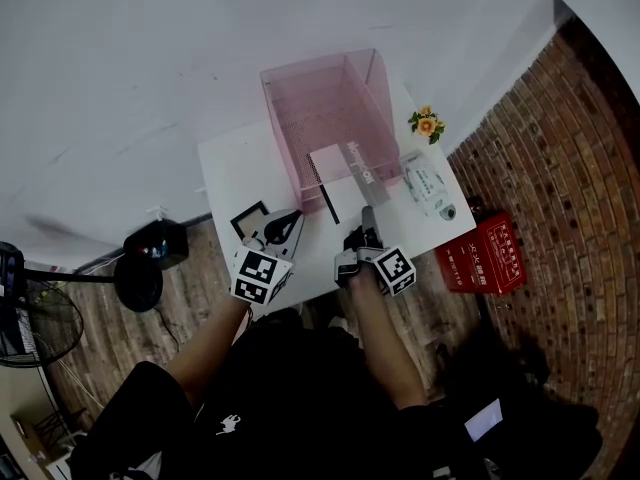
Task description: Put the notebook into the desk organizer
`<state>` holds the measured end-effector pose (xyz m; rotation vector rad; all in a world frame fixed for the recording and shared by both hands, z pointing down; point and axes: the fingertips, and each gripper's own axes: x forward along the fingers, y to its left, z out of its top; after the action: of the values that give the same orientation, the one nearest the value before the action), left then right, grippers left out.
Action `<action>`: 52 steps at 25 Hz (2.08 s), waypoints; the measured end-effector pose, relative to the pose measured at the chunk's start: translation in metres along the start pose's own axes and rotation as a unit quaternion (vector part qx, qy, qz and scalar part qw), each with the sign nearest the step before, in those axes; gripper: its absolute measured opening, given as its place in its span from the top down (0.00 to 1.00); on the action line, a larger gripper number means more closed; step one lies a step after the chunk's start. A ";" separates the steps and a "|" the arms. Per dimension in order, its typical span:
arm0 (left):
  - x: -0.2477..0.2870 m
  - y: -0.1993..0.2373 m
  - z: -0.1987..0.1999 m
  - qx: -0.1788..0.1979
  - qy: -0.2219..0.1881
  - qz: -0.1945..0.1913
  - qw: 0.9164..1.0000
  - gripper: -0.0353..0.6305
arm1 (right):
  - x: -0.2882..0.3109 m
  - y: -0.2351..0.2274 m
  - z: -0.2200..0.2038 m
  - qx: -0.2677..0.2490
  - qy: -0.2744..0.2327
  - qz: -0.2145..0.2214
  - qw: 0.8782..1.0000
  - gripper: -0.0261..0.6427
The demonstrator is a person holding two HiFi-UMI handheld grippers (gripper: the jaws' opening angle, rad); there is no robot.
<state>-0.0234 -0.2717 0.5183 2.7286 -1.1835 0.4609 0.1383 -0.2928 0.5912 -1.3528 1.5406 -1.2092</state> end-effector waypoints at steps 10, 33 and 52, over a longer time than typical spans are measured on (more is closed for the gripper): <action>0.009 0.015 -0.008 -0.006 0.010 0.000 1.000 0.94 | 0.029 -0.001 -0.011 -0.033 -0.004 -0.030 0.999 0.95; 0.015 0.045 -0.017 -0.022 0.014 0.007 1.000 0.94 | 0.081 0.023 -0.022 -0.254 0.042 -0.059 0.964 0.94; 0.014 0.049 -0.016 -0.012 0.014 0.004 1.000 0.94 | 0.093 0.030 -0.044 -0.417 0.123 -0.045 0.900 0.72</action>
<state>-0.0540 -0.3110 0.5377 2.6892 -1.1848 0.4823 0.0723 -0.3770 0.5791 -1.8572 2.3565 -0.7938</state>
